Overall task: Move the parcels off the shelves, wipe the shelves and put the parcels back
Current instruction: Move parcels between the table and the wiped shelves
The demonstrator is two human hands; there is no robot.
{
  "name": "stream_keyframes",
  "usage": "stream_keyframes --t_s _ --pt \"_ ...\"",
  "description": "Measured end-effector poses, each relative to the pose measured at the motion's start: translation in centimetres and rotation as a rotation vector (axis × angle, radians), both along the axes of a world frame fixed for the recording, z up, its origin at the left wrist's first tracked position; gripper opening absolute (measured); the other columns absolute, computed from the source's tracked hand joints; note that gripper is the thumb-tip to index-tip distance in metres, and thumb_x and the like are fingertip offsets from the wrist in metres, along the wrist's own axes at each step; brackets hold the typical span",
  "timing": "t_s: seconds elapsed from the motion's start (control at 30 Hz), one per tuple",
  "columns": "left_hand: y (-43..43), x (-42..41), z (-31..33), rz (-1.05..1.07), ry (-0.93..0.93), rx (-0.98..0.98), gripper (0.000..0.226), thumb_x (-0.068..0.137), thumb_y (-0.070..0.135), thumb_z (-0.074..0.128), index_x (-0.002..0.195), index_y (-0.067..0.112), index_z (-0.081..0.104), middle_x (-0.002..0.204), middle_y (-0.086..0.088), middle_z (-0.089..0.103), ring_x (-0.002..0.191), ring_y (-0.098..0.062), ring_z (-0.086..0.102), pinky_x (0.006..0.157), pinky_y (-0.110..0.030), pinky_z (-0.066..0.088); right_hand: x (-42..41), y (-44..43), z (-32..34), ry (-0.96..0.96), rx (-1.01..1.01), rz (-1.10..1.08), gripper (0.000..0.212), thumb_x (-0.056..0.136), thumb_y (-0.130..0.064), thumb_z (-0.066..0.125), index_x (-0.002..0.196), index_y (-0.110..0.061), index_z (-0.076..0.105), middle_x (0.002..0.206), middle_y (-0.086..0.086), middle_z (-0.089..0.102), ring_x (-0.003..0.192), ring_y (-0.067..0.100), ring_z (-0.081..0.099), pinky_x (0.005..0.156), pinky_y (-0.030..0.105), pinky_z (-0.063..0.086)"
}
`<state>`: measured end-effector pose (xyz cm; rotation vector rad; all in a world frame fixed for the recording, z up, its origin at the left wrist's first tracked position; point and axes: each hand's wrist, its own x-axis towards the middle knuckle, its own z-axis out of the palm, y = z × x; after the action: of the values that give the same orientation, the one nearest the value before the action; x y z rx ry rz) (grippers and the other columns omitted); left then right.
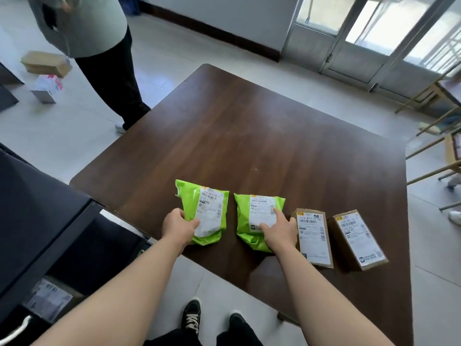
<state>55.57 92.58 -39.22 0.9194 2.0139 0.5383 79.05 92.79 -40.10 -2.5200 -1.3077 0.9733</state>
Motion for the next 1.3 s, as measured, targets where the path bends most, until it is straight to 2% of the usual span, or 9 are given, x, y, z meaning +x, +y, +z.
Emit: stream_keyframes --t_s 0.17,0.3,0.57,0.7,0.8,0.87,0.97,1.1,1.3 --pt "-1.0 0.5 0.4 0.079 0.025 -0.018 0.021 0.082 0.016 0.072 0.084 0.007 0.054 0.090 -0.011 0.062 0.080 -0.026 0.056 0.063 -0.032 0.042 1.1 0.4 -1.0 0.044 -0.062 0.074 0.070 0.090 -0.035 0.058 0.149 -0.037 0.020 0.133 0.016 0.043 0.120 0.035 0.047 0.104 0.042 0.037" --pt "-2.5 0.8 0.7 0.164 0.013 -0.023 0.020 0.083 0.014 0.071 0.089 0.002 0.056 0.093 -0.014 0.063 0.077 -0.025 0.055 0.057 -0.031 0.040 1.5 0.7 -0.8 0.055 -0.022 0.159 0.065 0.088 -0.032 0.059 0.146 -0.036 0.029 0.126 0.012 0.039 0.108 0.033 0.053 0.101 0.039 0.041" --pt "-6.1 1.4 2.2 0.407 -0.015 0.056 0.019 0.083 0.013 0.071 0.091 0.002 0.058 0.096 -0.014 0.064 0.090 -0.031 0.062 0.081 -0.043 0.054 1.4 0.9 1.1 0.160 0.113 0.435 0.060 0.082 -0.025 0.068 0.137 -0.036 0.046 0.113 0.000 0.035 0.093 0.021 0.054 0.089 0.033 0.045" --pt "-8.7 1.3 3.0 0.556 -0.037 0.112 0.015 0.083 0.010 0.070 0.089 0.005 0.058 0.094 -0.013 0.065 0.088 -0.030 0.063 0.080 -0.043 0.054 0.4 0.7 1.9 0.286 0.192 0.540 0.062 0.079 -0.022 0.075 0.135 -0.031 0.050 0.114 -0.001 0.031 0.080 0.005 0.048 0.090 0.021 0.039" --pt "-10.9 0.8 3.4 0.644 -0.010 0.119 0.018 0.082 0.010 0.071 0.089 0.003 0.057 0.093 -0.015 0.063 0.089 -0.032 0.063 0.080 -0.043 0.054 -1.2 0.4 2.6 0.345 0.205 0.626 0.063 0.077 -0.018 0.077 0.133 -0.032 0.053 0.120 0.001 0.035 0.084 0.000 0.045 0.089 0.013 0.034" --pt "-12.8 0.3 3.6 0.711 0.002 0.130 0.018 0.082 0.010 0.071 0.086 0.006 0.054 0.094 -0.014 0.063 0.090 -0.032 0.062 0.080 -0.042 0.054 -2.7 -0.2 3.0 0.339 0.212 0.713 0.064 0.075 -0.018 0.079 0.133 -0.031 0.054 0.126 0.005 0.047 0.098 0.010 0.053 0.094 0.020 0.040" --pt "-15.9 -0.9 3.8 0.795 0.010 0.152 0.019 0.082 0.009 0.070 0.090 0.007 0.054 0.099 -0.014 0.063 0.091 -0.031 0.062 0.080 -0.039 0.052 -5.1 -1.3 4.0 0.403 0.214 0.763 0.066 0.072 -0.017 0.081 0.131 -0.030 0.056 0.123 0.005 0.059 0.095 0.013 0.060 0.094 0.028 0.047" --pt "-20.2 -2.9 4.4 0.937 0.015 0.182 0.029 0.082 0.009 0.070 0.107 0.001 0.057 0.105 -0.015 0.064 0.096 -0.031 0.062 0.082 -0.038 0.052 -9.1 -3.0 5.2 0.490 0.188 0.850 0.067 0.070 -0.014 0.082 0.130 -0.029 0.057 0.123 0.007 0.058 0.104 0.021 0.061 0.096 0.040 0.049" --pt "-28.3 -5.5 5.4 1.166 0.029 0.228 0.017 0.082 0.009 0.069 0.092 0.006 0.055 0.095 -0.012 0.062 0.086 -0.029 0.061 0.073 -0.037 0.052 -15.8 -7.9 6.8 0.556 0.184 0.993 0.060 0.073 -0.010 0.078 0.125 -0.032 0.059 0.120 0.003 0.056 0.100 0.018 0.059 0.088 0.035 0.054"
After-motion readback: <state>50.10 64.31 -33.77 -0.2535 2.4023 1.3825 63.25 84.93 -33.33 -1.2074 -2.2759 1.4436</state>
